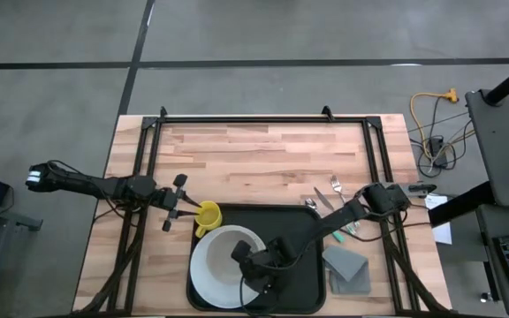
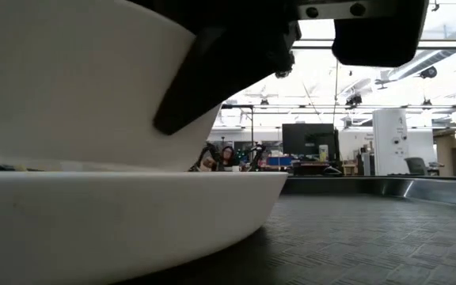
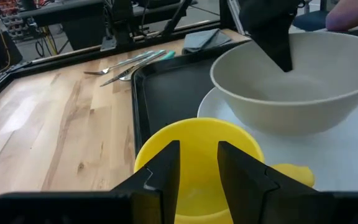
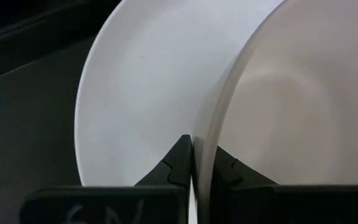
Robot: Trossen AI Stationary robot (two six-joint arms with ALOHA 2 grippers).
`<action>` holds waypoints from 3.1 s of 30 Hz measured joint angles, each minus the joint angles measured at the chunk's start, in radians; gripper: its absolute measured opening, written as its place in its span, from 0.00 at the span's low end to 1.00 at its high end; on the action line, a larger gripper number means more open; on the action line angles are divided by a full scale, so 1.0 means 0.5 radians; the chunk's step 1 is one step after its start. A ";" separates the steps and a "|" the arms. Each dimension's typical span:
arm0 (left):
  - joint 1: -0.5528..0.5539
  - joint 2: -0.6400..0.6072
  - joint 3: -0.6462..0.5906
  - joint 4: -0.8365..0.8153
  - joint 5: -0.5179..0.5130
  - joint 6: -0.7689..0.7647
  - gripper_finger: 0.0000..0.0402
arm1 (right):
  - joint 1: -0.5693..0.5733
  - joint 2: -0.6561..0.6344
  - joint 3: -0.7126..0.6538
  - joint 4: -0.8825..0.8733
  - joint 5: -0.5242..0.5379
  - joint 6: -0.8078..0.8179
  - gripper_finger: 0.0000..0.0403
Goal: Set up tray
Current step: Put the gray bowl on the white plate
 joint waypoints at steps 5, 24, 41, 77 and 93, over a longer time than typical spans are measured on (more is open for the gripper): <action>0.000 0.008 0.000 0.000 0.000 0.000 0.23 | 0.007 0.053 0.031 0.015 -0.009 -0.025 0.02; 0.000 0.008 0.000 0.000 0.000 0.000 0.23 | 0.034 0.061 0.006 0.229 -0.172 -0.077 0.02; 0.001 0.008 0.001 0.000 0.000 0.000 0.23 | 0.031 0.062 -0.059 0.309 -0.165 -0.122 0.02; 0.001 0.008 0.000 0.000 0.000 0.000 0.23 | -0.032 0.061 -0.083 0.312 -0.165 -0.021 0.02; 0.001 0.008 -0.001 0.000 0.000 0.000 0.23 | -0.031 0.059 -0.086 0.308 -0.163 0.016 0.07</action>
